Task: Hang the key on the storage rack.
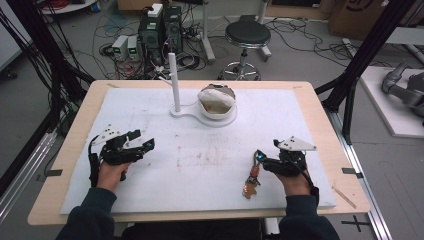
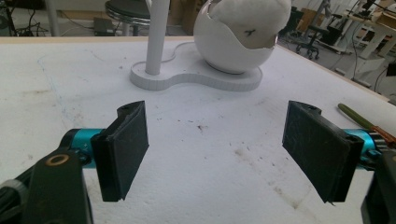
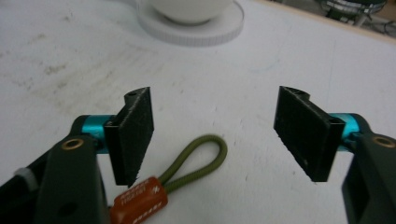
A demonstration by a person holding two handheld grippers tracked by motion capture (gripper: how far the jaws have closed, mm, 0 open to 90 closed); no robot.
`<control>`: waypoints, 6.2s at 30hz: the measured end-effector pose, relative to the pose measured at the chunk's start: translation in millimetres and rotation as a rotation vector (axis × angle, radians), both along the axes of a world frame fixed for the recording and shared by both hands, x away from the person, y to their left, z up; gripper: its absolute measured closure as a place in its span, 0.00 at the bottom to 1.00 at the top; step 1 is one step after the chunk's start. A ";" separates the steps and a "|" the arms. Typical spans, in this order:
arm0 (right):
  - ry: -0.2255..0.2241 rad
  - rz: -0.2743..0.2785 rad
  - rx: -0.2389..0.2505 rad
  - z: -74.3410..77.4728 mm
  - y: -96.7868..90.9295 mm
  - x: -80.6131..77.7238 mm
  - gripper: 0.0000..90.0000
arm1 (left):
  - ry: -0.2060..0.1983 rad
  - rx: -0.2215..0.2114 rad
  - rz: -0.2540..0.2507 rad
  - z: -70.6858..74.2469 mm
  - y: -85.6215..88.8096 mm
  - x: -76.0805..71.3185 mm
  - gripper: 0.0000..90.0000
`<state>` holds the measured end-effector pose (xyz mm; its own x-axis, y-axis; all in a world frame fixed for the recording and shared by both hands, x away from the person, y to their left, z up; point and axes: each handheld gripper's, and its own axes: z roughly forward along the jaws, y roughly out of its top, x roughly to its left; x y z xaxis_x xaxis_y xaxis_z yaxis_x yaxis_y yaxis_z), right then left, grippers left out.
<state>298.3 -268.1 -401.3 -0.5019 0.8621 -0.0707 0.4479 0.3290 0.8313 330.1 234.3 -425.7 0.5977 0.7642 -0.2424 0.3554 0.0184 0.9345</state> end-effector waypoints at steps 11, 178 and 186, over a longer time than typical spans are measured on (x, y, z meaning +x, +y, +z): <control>0.270 -0.048 -0.036 -25.8 -2.3 3.1 0.53 | 0.009 0.023 -0.008 -1.4 -5.6 -1.6 0.25; -0.055 0.023 0.083 -5.7 -29.7 23.6 0.24 | -0.033 0.029 0.016 3.6 -2.9 -7.8 0.22; -0.047 0.029 0.068 -8.0 -28.1 23.5 0.24 | -0.034 0.028 0.012 3.5 -3.1 -8.3 0.22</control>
<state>321.8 -296.2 -409.4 -0.5243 0.8508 -0.0364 0.3993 0.2833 0.8720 321.8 231.1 -422.2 0.5964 0.7773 -0.2003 0.3232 -0.0041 0.9463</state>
